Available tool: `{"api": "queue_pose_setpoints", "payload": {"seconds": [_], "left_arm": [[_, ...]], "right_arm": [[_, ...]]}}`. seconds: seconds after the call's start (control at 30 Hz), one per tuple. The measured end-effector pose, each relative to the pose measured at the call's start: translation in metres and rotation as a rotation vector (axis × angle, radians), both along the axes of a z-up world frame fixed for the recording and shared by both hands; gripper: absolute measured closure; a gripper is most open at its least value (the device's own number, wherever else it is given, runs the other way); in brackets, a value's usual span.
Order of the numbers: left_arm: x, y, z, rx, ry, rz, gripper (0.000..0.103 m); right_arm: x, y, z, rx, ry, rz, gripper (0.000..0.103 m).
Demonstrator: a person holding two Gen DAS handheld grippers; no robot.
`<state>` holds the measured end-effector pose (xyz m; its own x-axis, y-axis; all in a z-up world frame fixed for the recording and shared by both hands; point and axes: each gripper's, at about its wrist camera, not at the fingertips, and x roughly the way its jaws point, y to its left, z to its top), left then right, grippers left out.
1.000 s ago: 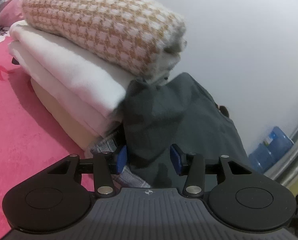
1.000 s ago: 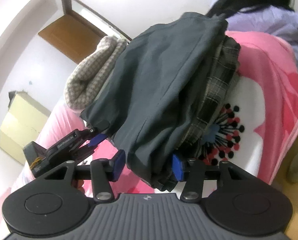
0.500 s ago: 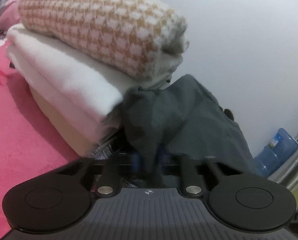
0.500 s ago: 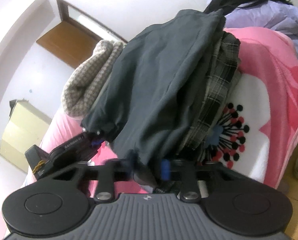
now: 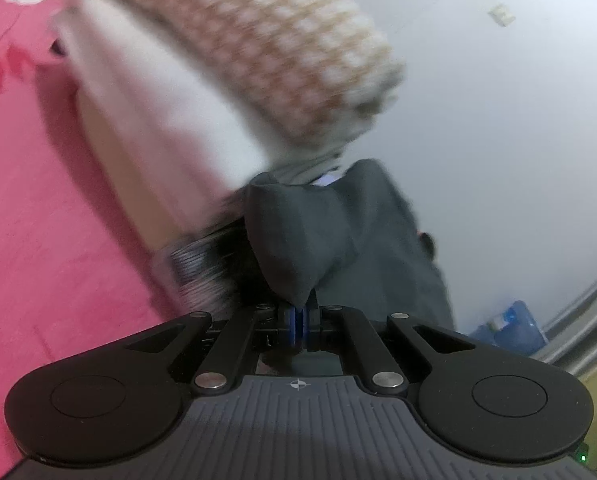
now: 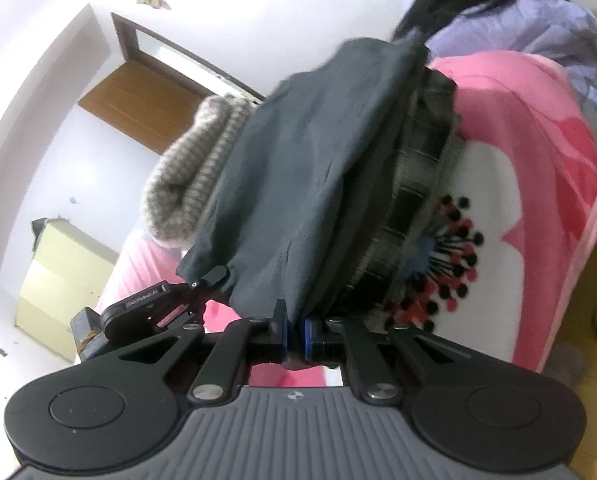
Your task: Fold clothes
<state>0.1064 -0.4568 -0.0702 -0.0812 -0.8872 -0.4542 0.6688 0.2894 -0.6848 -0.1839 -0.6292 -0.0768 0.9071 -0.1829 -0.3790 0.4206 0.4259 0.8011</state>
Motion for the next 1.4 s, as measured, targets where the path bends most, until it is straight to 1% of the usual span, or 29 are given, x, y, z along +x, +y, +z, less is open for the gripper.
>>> {"api": "queue_pose_setpoints", "payload": {"seconds": [0.07,0.1,0.13,0.17,0.2,0.27,0.33,0.37,0.4,0.43,0.5,0.53,0.57,0.6,0.67,0.7,0.77,0.83,0.87,0.93,0.97,1.0,1.03,1.13,1.17,1.2,1.23,1.33,1.4], "left_arm": [[0.0,0.0,-0.005,-0.002,-0.004,0.004,0.097],[0.0,0.001,-0.008,-0.004,-0.006,0.006,0.096],[0.001,0.001,-0.01,-0.006,-0.008,0.008,0.093],[-0.001,0.004,-0.008,-0.01,-0.026,0.014,0.085],[-0.002,0.009,-0.005,-0.013,-0.048,0.022,0.074],[-0.004,0.021,0.002,-0.02,-0.105,0.048,0.067],[-0.008,0.035,0.012,-0.028,-0.179,0.082,0.066],[-0.013,0.044,0.019,-0.047,-0.231,0.098,0.066],[-0.018,0.052,0.026,-0.068,-0.285,0.115,0.067],[-0.027,0.055,0.032,-0.09,-0.338,0.104,0.067],[-0.045,0.056,0.045,-0.134,-0.445,0.072,0.067],[-0.055,0.057,0.051,-0.156,-0.498,0.056,0.066],[-0.067,0.053,0.054,-0.161,-0.551,0.032,0.066],[-0.078,0.045,0.054,-0.153,-0.598,0.015,0.066],[-0.091,0.026,0.047,-0.105,-0.659,0.018,0.066],[-0.089,0.017,0.041,-0.079,-0.656,0.03,0.067],[-0.08,0.001,0.028,-0.026,-0.631,0.067,0.067],[-0.072,-0.008,0.014,0.021,-0.591,0.099,0.067],[-0.069,-0.012,0.007,0.044,-0.571,0.114,0.067],[-0.065,-0.013,-0.002,0.05,-0.542,0.123,0.067],[-0.063,-0.013,-0.006,0.051,-0.528,0.126,0.067],[-0.062,-0.013,-0.009,0.047,-0.505,0.121,0.067],[-0.06,-0.012,-0.011,0.044,-0.489,0.12,0.067],[-0.055,-0.007,-0.01,0.023,-0.451,0.123,0.067],[-0.055,-0.001,-0.008,0.008,-0.444,0.125,0.067],[-0.057,0.007,-0.003,-0.02,-0.461,0.13,0.067],[-0.061,0.012,0.002,-0.053,-0.499,0.138,0.066],[-0.06,0.012,0.0,-0.057,-0.511,0.148,0.063],[-0.059,0.012,-0.001,-0.056,-0.514,0.153,0.063]], "right_arm": [[0.003,-0.004,-0.009,0.019,0.033,-0.005,0.083],[0.003,-0.005,-0.011,0.021,0.049,-0.004,0.079],[0.002,-0.004,-0.009,0.006,0.07,-0.004,0.066],[-0.001,-0.002,-0.005,-0.029,0.093,-0.01,0.056],[-0.005,0.001,0.002,-0.08,0.112,-0.013,0.054],[-0.014,0.006,0.019,-0.187,0.153,-0.013,0.053],[-0.024,0.013,0.043,-0.325,0.181,-0.033,0.053],[-0.028,0.016,0.055,-0.396,0.19,-0.044,0.054],[-0.027,0.02,0.067,-0.474,0.197,-0.052,0.055],[-0.025,0.022,0.079,-0.55,0.207,-0.059,0.06],[-0.001,0.024,0.102,-0.698,0.236,-0.051,0.064],[0.015,0.024,0.112,-0.769,0.246,-0.037,0.07],[0.034,0.023,0.118,-0.828,0.249,-0.007,0.072],[0.057,0.019,0.123,-0.878,0.254,0.029,0.073],[0.104,0.011,0.13,-0.97,0.269,0.097,0.074],[0.129,0.002,0.13,-0.993,0.29,0.12,0.075],[0.171,-0.018,0.124,-0.987,0.328,0.158,0.076],[0.209,-0.044,0.109,-0.947,0.377,0.194,0.076],[0.224,-0.056,0.097,-0.928,0.418,0.205,0.076],[0.245,-0.077,0.068,-0.894,0.51,0.221,0.077],[0.251,-0.087,0.053,-0.869,0.534,0.232,0.079],[0.254,-0.092,0.043,-0.862,0.536,0.237,0.079],[0.256,-0.091,0.041,-0.874,0.54,0.238,0.079],[0.256,-0.083,0.051,-0.899,0.558,0.234,0.078],[0.252,-0.081,0.057,-0.906,0.542,0.232,0.078],[0.249,-0.08,0.062,-0.914,0.526,0.231,0.078],[0.247,-0.079,0.066,-0.916,0.512,0.229,0.078],[0.245,-0.09,0.069,-0.88,0.489,0.216,0.078],[0.251,-0.103,0.06,-0.817,0.482,0.217,0.078]]}}
